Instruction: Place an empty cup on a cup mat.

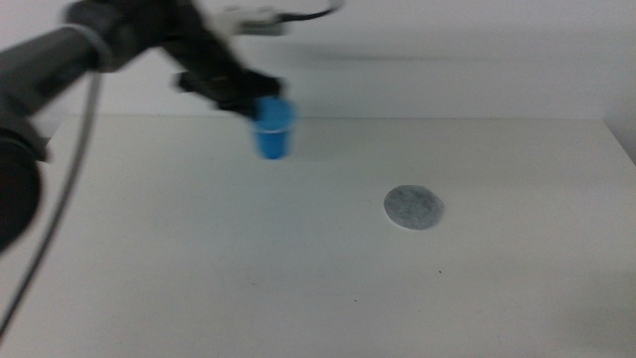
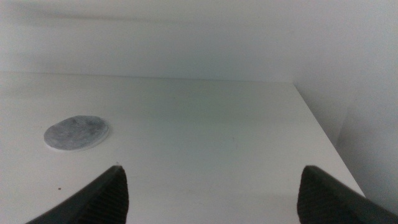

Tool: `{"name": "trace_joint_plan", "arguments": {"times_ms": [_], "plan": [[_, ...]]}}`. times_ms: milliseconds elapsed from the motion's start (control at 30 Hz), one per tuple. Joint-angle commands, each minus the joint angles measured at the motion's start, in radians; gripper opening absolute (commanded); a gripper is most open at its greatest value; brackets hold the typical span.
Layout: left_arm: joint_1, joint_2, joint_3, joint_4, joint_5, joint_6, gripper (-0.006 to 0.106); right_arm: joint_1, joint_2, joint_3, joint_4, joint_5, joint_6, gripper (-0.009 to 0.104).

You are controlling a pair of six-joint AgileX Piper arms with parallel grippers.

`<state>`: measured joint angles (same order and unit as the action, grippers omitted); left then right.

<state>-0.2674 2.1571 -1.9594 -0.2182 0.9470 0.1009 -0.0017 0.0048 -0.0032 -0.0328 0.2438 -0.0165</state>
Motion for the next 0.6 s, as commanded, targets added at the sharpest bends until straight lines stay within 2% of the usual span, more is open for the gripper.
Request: {"name": "trace_joint_plan", "arguments": {"times_ms": [0, 233, 400, 567], "plan": [[-0.096, -0.005, -0.040, -0.016, -0.003, -0.052, -0.002, 0.001, -0.005, 0.003, -0.006, -0.005, -0.004, 0.093], [-0.322, 0.072, -0.163, 0.066, -0.001, -0.226, -0.002, 0.001, -0.005, 0.003, -0.006, -0.005, -0.004, 0.093], [-0.380, 0.122, -0.196, 0.065, -0.028, -0.248, -0.002, 0.001, -0.005, 0.003, -0.006, -0.005, -0.004, 0.093], [-0.381, 0.166, -0.196, 0.027, -0.061, -0.258, -0.002, 0.001, -0.005, 0.003, -0.006, -0.005, -0.004, 0.093]]}}
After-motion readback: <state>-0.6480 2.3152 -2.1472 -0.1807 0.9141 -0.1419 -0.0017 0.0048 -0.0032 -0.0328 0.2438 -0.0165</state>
